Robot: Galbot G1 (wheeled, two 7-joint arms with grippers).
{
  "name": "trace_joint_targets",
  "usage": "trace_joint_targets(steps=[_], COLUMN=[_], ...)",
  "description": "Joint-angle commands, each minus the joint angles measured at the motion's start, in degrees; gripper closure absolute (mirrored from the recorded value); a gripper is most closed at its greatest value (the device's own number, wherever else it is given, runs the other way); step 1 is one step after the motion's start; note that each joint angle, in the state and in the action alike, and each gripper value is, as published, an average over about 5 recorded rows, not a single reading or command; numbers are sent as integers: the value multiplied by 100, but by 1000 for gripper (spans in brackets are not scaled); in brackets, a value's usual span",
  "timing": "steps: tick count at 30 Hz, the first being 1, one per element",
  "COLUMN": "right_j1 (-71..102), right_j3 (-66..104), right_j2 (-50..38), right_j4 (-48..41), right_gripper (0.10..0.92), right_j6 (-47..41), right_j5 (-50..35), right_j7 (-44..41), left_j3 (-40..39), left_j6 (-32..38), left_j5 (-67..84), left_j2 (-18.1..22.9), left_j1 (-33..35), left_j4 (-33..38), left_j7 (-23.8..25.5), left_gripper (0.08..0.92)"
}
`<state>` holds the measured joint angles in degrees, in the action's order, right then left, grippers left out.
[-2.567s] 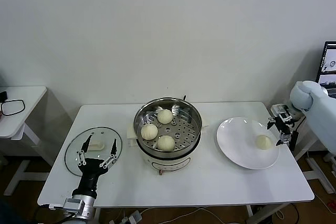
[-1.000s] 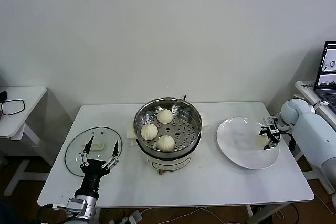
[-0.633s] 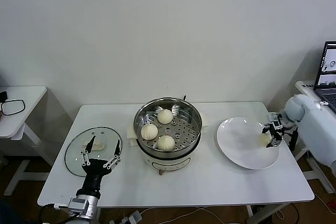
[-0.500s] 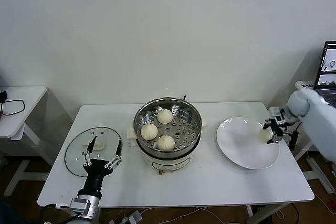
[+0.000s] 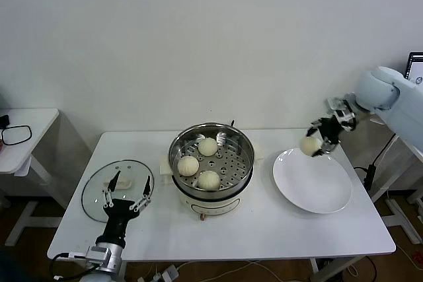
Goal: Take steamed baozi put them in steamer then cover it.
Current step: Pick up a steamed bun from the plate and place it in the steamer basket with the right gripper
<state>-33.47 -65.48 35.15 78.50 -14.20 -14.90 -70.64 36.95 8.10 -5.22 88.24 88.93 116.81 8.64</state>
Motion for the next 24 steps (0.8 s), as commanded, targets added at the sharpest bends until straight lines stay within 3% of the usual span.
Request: trace_joint_targets(steps=[1, 15, 24], right_j1=[-2371, -914, -217], right_j3=[-2445, -1620, -1272], right_j2=[862, 2827, 3334], right_j4=[1224, -112, -1064], right_gripper=[321, 321, 321], right_j6=[-1077, -1243, -1148], right_j5=[-2120, -1836, -1178], right_j7=[421, 615, 497], left_j3=[41, 251, 290], left_j6=[-4, -28, -46], left_j5=[195, 301, 313], left_j2=[-106, -128, -112], left_j1=[-68, -67, -76], left_j4=[-91, -96, -109], left_j7=[81, 144, 147], left_gripper=[177, 177, 177])
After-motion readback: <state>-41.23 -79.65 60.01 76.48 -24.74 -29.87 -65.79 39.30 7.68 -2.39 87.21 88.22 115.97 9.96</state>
